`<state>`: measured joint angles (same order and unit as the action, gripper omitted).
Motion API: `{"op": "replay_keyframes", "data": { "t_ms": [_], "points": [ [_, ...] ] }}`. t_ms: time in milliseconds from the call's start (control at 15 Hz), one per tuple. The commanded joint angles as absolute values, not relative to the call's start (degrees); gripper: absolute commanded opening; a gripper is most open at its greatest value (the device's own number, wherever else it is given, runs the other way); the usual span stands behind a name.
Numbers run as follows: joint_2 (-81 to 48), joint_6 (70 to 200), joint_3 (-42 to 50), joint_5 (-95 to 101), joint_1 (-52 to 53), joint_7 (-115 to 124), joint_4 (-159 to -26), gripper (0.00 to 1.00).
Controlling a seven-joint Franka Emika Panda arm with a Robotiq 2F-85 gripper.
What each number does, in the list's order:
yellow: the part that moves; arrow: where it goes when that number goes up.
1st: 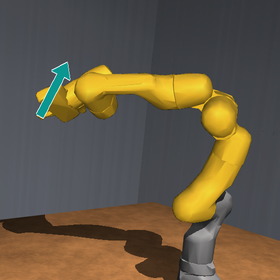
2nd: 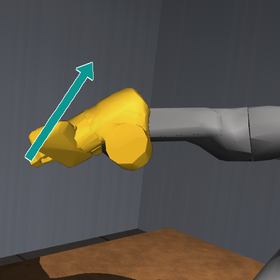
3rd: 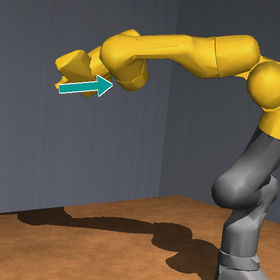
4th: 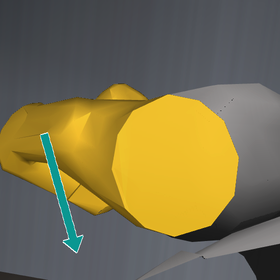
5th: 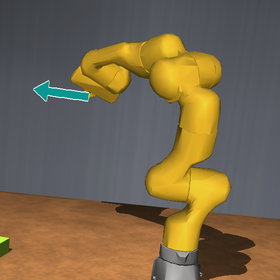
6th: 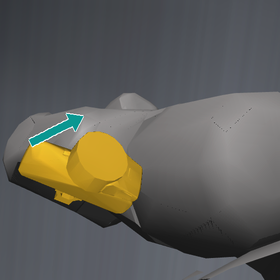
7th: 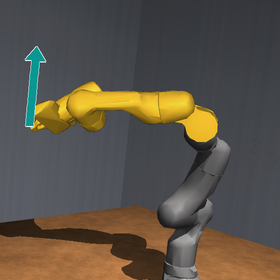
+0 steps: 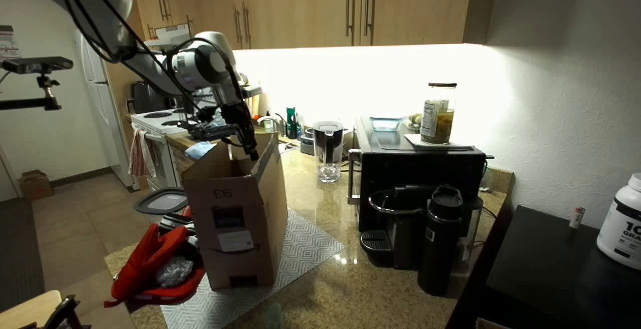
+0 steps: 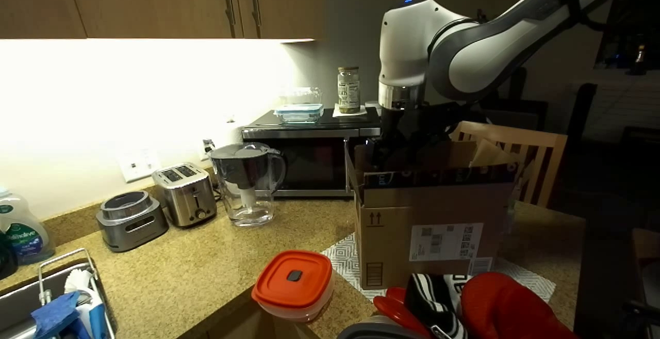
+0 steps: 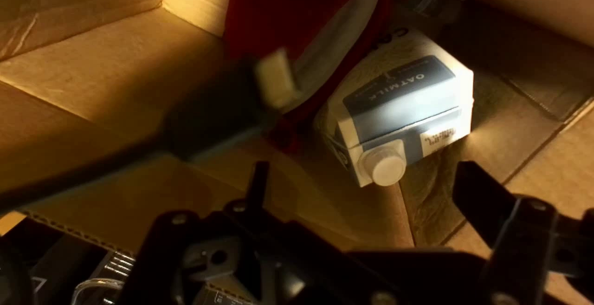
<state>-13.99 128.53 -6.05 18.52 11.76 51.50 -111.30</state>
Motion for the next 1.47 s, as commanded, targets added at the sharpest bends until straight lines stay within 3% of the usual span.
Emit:
{"op": "replay_keyframes", "data": {
  "t_ms": [0, 1400],
  "points": [
    [-15.11, 131.26, -4.59, 20.81, 12.70, 51.21, -111.89, 1.00],
    [-17.80, 143.96, -0.85, 22.63, 15.24, 51.83, -118.74, 1.00]
  ]
}}
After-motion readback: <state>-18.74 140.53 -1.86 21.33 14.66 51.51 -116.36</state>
